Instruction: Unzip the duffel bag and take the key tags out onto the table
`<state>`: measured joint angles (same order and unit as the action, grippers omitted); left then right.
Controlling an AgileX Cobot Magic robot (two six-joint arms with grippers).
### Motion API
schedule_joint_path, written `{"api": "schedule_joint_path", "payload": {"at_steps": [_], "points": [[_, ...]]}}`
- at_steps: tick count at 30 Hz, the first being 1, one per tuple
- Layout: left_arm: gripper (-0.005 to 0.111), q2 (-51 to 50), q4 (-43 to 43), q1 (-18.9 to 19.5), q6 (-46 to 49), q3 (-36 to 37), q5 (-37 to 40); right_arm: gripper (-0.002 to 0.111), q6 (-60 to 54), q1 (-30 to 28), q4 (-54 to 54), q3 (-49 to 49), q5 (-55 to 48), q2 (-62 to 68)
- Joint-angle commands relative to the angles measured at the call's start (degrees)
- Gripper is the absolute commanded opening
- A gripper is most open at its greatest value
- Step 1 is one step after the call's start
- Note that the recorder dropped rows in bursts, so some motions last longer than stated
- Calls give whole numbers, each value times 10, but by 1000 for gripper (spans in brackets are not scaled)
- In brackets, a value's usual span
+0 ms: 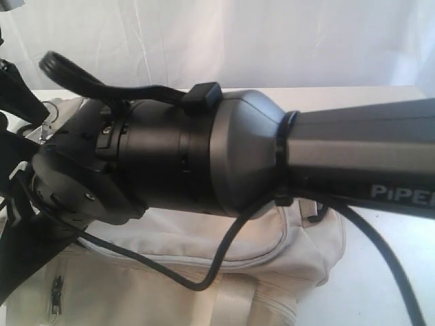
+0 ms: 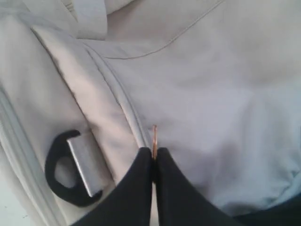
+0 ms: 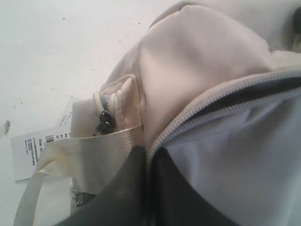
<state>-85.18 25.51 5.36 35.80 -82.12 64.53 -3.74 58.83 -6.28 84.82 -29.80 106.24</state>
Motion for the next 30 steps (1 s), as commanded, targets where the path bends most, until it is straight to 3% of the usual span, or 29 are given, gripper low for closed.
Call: {"api": "schedule_joint_path", "payload": {"at_steps": [1, 6, 13, 27, 30], "points": [[0, -43, 20, 2, 3, -52, 16, 0, 6, 9, 6, 0, -14, -1], [0, -84, 20, 2, 3, -95, 6, 0, 9, 12, 6, 0, -18, -1], [0, -138, 38, 2, 4, -129, -83, 0, 9, 12, 6, 0, -23, -1], [0, -199, 68, 2, 17, -159, -186, 0, 9, 12, 6, 0, -29, -1], [15, -199, 56, 2, 17, -159, -163, 0, 15, 12, 7, 0, -29, -1]]}}
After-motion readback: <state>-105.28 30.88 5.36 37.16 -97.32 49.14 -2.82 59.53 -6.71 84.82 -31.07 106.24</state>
